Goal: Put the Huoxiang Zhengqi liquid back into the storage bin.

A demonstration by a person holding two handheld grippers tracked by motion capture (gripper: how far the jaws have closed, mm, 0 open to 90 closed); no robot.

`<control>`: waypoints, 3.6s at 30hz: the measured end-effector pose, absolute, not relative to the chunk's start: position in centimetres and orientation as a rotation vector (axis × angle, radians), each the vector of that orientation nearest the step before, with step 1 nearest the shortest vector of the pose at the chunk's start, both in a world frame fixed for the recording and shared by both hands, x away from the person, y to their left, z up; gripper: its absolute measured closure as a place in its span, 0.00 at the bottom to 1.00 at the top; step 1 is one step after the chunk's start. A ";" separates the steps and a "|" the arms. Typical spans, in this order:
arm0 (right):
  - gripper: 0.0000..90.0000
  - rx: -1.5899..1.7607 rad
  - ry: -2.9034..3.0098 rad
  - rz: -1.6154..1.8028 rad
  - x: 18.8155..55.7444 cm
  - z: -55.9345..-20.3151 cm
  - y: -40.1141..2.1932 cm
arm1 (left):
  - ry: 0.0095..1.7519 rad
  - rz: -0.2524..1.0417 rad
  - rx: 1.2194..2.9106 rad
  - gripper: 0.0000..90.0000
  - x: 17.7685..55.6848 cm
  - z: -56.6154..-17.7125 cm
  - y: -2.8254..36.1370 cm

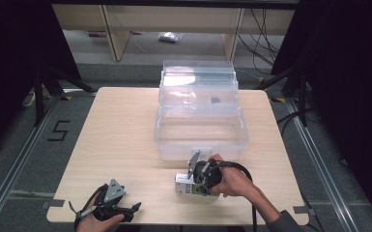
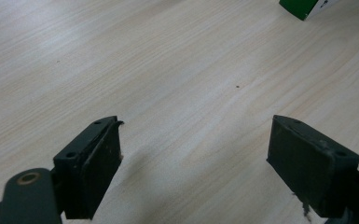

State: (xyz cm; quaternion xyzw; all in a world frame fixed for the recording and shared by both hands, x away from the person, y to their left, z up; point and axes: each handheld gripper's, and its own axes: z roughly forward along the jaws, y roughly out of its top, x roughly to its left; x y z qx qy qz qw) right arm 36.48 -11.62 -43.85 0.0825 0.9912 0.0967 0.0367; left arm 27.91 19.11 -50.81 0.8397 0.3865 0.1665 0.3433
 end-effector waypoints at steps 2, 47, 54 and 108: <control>0.72 0.193 3.034 0.286 36.8 -43.8 -11.8 | 1.006 0.435 2.177 0.19 27.9 -50.8 19.1; 0.73 0.334 3.000 0.363 39.7 -34.5 -15.6 | 1.014 0.435 2.181 0.19 28.0 -50.9 19.2; 0.73 0.357 2.972 0.344 41.5 -32.7 -16.5 | 1.012 0.436 2.175 0.19 27.9 -50.8 19.1; 0.73 0.523 2.956 0.317 51.9 -35.7 -18.8 | 1.018 0.429 2.176 0.19 28.0 -50.8 19.3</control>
